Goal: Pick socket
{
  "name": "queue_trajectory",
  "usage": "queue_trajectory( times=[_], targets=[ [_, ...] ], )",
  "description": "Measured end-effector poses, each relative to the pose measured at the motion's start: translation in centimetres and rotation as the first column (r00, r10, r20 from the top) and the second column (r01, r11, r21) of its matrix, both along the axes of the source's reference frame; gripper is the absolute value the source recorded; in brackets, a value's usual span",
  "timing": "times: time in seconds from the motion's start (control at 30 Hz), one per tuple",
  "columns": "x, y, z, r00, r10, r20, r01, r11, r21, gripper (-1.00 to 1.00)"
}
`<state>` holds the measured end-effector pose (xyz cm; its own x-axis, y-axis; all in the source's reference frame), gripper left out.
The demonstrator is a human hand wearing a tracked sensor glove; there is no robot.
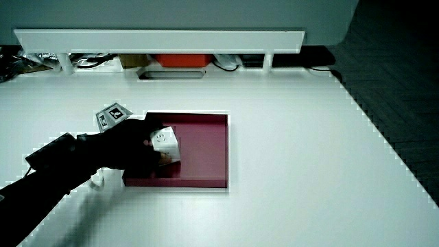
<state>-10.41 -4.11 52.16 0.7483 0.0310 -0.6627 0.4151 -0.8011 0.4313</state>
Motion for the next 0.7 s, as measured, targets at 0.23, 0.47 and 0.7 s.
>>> queue_trajectory(
  times=[0.23, 0.47, 0.7],
  targets=[
    [-0.7, -0.2, -0.6, 0.998, -0.016, -0.053, 0.017, 0.9998, 0.013, 1.0],
    [-1.3, -0.1, -1.5, 0.997, -0.023, -0.071, 0.024, 0.9996, 0.012, 1.0],
    [-2.3, 0.1, -3.6, 0.996, 0.008, -0.087, -0.003, 0.9982, 0.059, 1.0]
  ],
)
